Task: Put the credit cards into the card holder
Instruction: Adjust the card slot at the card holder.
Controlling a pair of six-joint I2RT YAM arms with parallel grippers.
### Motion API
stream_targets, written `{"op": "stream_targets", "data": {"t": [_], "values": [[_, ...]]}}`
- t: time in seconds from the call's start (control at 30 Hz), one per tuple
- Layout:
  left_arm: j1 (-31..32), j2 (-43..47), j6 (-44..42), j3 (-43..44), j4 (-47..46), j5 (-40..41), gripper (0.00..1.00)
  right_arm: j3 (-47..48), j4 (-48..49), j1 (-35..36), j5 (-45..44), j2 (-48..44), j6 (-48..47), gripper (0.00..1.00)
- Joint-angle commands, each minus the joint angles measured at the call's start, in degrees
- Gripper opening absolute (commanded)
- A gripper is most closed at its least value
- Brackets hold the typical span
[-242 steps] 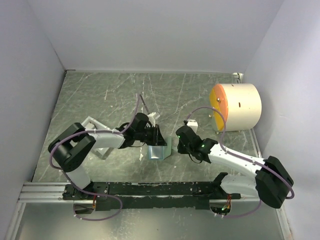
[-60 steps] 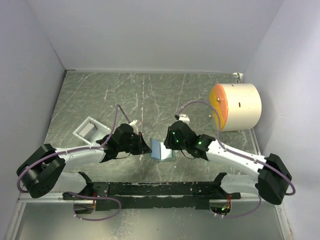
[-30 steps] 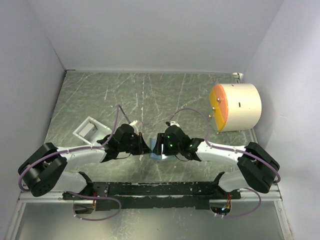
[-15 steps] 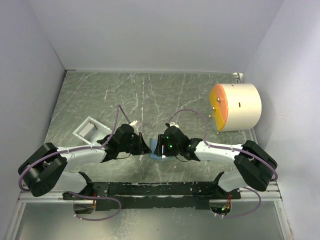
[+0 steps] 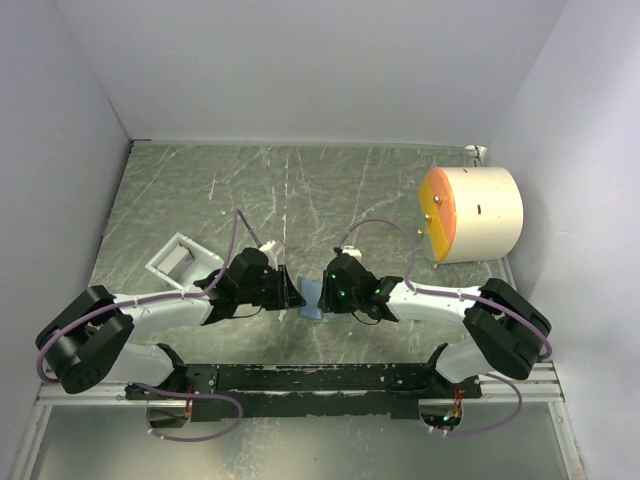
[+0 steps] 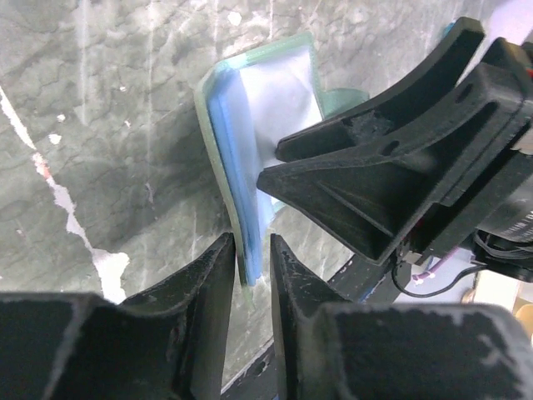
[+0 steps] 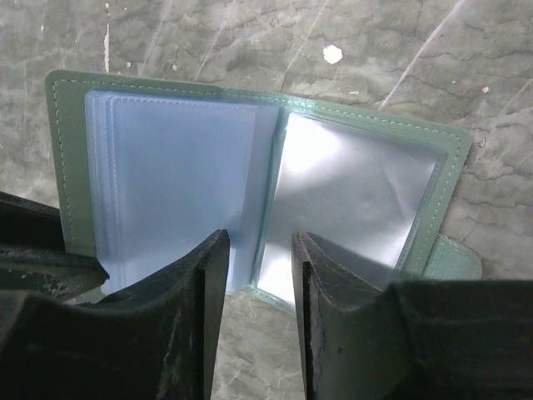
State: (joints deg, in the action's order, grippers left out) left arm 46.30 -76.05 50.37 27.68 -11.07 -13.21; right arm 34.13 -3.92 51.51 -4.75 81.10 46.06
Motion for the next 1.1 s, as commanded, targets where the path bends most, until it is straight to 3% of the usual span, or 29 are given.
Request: {"op": "stream_targets", "data": {"t": [0.0, 0.37, 0.73, 0.87, 1.07], "values": [[0.4, 0.4, 0.5, -0.4, -5.6, -2.9, 0.36, -0.9, -0.6, 0.3, -1.8, 0.6, -0.1, 0.35], [0.4, -2.0, 0.0, -0.1, -7.3, -2.6, 0.34, -3.2, 1.1, 0.3, -1.1, -0.2, 0.4, 0.31], [0.4, -3.5, 0.0, 0.1, -8.3, -2.7, 0.21, -4.0, 1.0, 0.3, -1.3, -1.3, 0.4, 0.31], [0.4, -2.7, 0.0, -0.2, -8.7, -2.9, 0.07, -4.1, 0.9, 0.3, -1.2, -1.7, 0.5, 0.31], [0.4, 1.0, -2.5, 2.7, 3.1, 2.4, 0.07, -0.4, -2.7, 0.3, 0.2, -5.2, -0.6, 0.33]]}}
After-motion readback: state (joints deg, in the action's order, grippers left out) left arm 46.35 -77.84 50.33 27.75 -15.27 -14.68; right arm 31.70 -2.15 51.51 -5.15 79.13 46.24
